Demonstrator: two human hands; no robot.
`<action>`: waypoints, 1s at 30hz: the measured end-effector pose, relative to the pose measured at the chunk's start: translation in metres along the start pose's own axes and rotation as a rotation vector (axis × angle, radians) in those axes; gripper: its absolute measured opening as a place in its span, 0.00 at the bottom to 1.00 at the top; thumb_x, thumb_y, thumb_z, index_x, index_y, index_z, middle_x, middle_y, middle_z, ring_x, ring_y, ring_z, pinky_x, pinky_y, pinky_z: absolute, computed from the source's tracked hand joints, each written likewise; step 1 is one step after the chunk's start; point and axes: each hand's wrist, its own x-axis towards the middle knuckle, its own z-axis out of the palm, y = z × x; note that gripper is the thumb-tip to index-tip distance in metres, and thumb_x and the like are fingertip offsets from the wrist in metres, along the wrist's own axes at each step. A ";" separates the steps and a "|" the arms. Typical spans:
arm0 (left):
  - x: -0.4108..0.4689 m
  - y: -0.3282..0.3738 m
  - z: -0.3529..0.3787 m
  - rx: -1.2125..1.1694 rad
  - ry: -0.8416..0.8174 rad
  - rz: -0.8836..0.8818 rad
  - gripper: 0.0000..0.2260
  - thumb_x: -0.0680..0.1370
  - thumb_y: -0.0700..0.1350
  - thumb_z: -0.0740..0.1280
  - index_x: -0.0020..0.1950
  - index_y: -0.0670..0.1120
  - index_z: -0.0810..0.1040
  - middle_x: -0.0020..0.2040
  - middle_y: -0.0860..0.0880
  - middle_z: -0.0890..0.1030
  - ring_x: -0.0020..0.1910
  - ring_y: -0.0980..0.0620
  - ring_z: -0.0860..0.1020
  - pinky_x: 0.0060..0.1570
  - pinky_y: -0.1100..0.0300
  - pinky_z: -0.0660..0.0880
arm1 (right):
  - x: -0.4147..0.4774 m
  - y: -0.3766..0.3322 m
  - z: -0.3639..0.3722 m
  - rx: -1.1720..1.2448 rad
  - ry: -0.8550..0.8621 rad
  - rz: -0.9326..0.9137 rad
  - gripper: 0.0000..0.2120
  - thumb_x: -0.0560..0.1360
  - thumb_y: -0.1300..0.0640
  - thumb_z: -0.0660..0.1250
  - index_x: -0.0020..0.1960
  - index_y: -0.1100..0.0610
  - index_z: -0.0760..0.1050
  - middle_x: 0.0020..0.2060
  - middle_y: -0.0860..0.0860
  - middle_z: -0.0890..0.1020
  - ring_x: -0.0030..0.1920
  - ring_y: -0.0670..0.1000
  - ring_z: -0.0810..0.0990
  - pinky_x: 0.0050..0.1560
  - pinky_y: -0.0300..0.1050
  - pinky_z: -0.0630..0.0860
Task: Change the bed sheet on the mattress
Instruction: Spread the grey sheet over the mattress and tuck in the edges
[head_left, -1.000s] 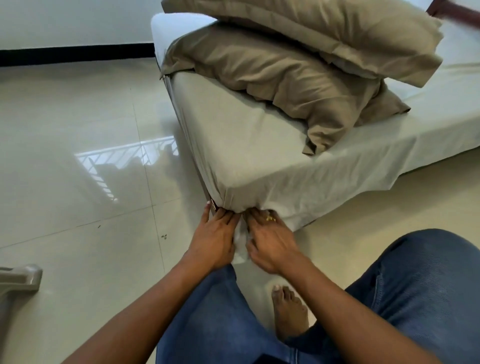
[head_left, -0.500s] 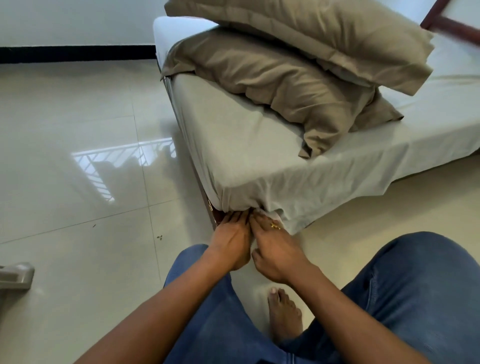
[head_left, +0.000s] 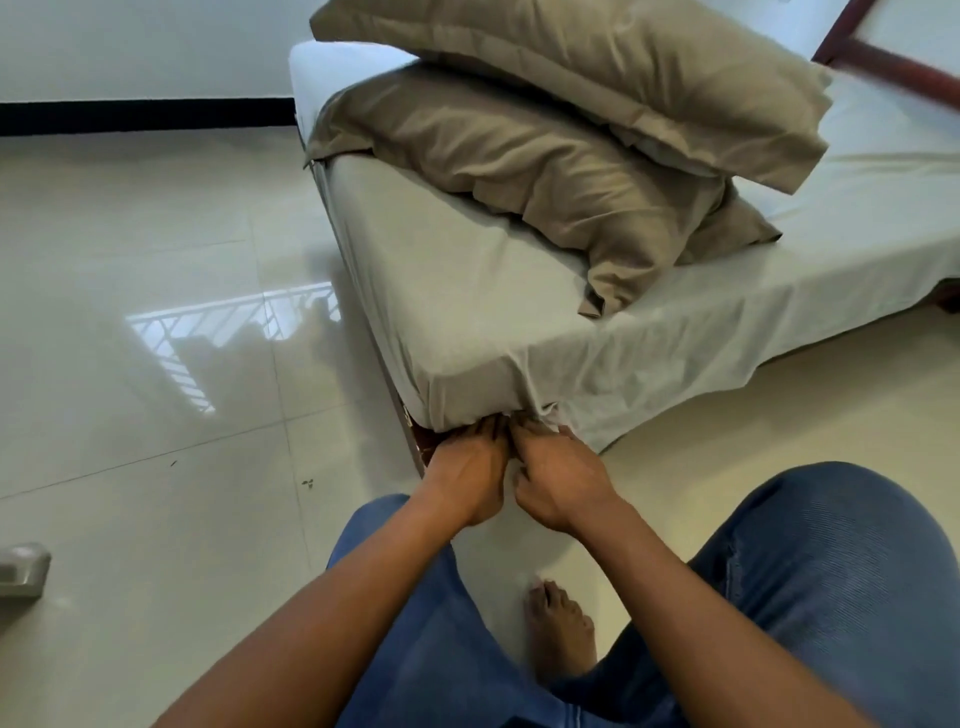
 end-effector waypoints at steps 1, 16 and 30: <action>0.005 0.003 -0.002 -0.008 -0.021 -0.032 0.31 0.78 0.46 0.64 0.80 0.44 0.58 0.75 0.43 0.67 0.66 0.42 0.74 0.61 0.51 0.75 | -0.009 0.003 -0.003 0.008 0.026 0.016 0.31 0.74 0.60 0.60 0.77 0.53 0.64 0.76 0.51 0.69 0.74 0.54 0.69 0.77 0.49 0.60; 0.003 0.013 -0.001 -0.035 0.040 0.040 0.37 0.76 0.41 0.63 0.82 0.40 0.49 0.82 0.40 0.55 0.80 0.44 0.56 0.79 0.53 0.54 | 0.063 0.040 0.004 -0.070 -0.101 0.018 0.25 0.79 0.47 0.60 0.74 0.54 0.68 0.70 0.57 0.76 0.69 0.59 0.74 0.74 0.52 0.62; -0.004 0.002 -0.001 -0.106 0.124 0.023 0.34 0.79 0.47 0.63 0.82 0.44 0.53 0.77 0.43 0.66 0.67 0.45 0.74 0.64 0.56 0.73 | 0.056 0.058 -0.009 -0.243 0.093 0.008 0.16 0.74 0.45 0.59 0.49 0.54 0.80 0.48 0.54 0.85 0.51 0.56 0.82 0.62 0.48 0.70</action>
